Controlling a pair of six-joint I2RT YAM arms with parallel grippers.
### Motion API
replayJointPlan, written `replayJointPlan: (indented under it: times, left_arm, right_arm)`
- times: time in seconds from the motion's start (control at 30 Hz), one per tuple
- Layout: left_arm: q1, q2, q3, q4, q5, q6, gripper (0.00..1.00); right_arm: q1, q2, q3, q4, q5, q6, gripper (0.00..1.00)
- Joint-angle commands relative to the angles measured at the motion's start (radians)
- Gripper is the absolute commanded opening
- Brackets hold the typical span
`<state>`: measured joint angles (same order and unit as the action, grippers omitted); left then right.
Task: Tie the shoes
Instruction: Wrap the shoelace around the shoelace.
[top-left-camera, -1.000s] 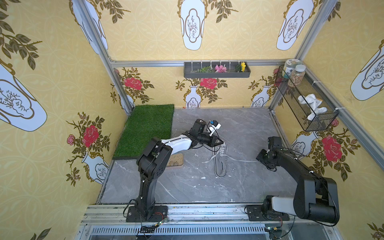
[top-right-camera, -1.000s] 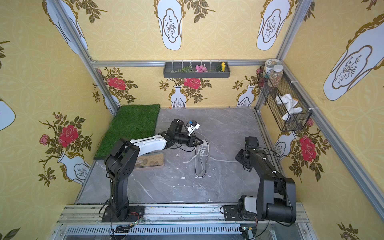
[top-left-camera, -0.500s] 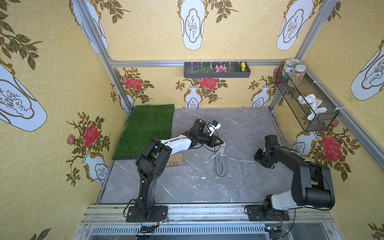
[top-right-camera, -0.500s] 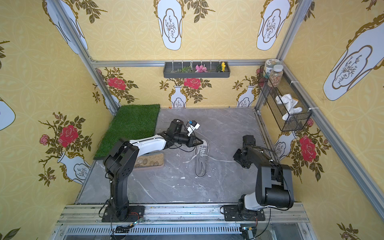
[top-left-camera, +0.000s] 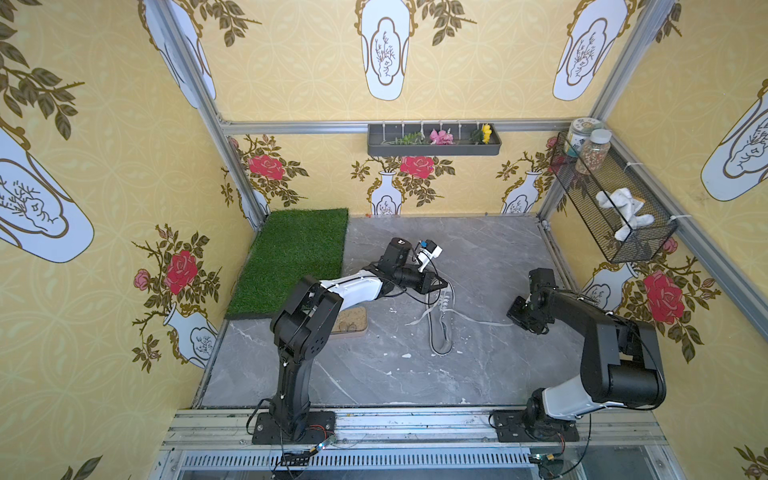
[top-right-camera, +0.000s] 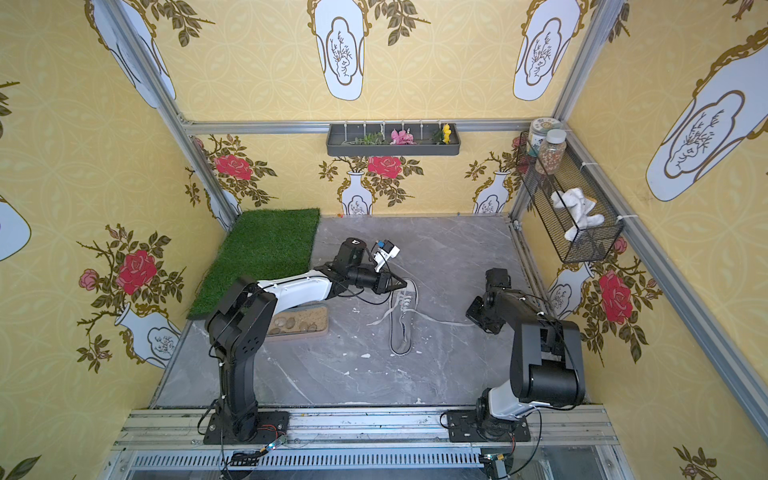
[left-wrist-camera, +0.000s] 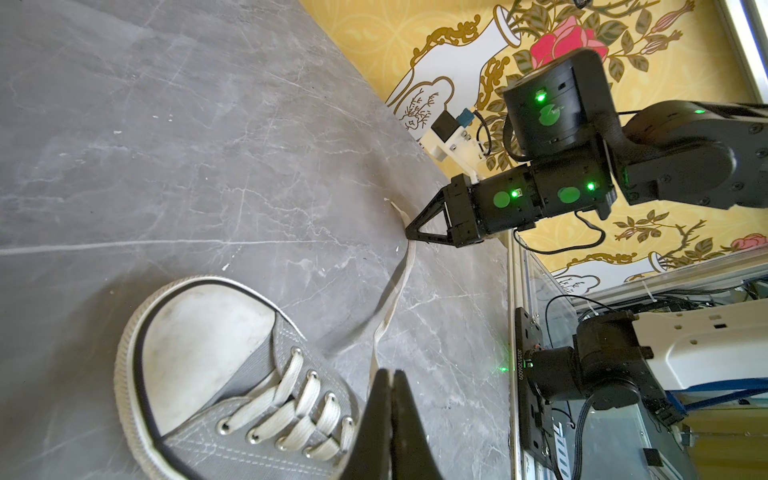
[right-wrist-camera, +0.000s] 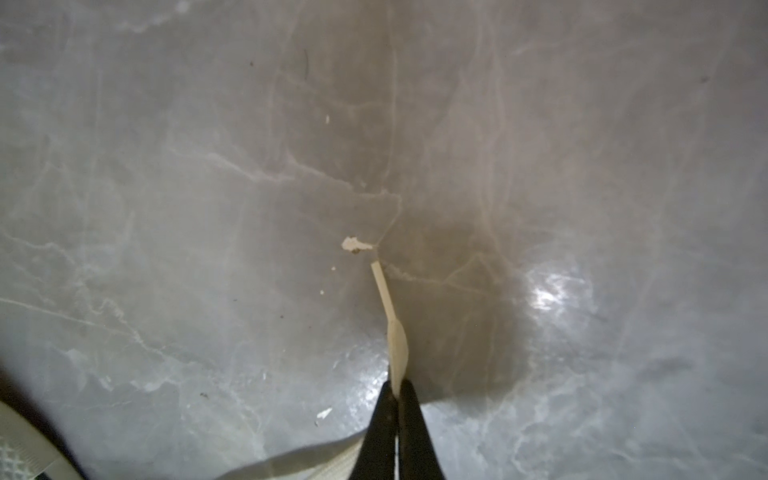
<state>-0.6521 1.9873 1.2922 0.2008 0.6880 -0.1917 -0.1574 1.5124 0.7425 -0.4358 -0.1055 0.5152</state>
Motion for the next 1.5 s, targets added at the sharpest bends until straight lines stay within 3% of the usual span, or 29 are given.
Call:
replayJointPlan:
  times: [0.0,0.1,0.33,0.47,0.73,1.1,1.47]
  left_arm:
    - [-0.001,-0.002,-0.009,0.031,0.013,0.005,0.0]
    - [-0.006,-0.006,-0.018,0.031,0.012,0.012,0.0]
    - [-0.014,-0.02,-0.032,0.036,0.013,0.049,0.0]
    - [-0.022,-0.04,-0.06,0.077,0.023,0.077,0.0]
    - [-0.035,-0.064,-0.091,0.094,0.049,0.143,0.0]
    - [-0.056,-0.076,-0.119,0.088,0.057,0.236,0.0]
    - [-0.058,-0.079,-0.13,0.079,0.047,0.266,0.0]
  right_arm:
    - [0.002,-0.029,-0.008,0.007,-0.031,-0.019,0.0]
    - [0.014,-0.113,-0.003,0.054,-0.07,-0.025,0.0]
    - [0.101,-0.189,0.134,0.191,-0.29,0.001,0.0]
    - [0.157,-0.11,0.287,0.186,-0.42,0.026,0.0]
    - [0.289,0.16,0.552,0.015,-0.56,0.016,0.0]
    - [0.415,0.368,0.701,0.048,-0.834,0.085,0.02]
    - [0.484,0.465,0.682,-0.036,-0.873,0.048,0.06]
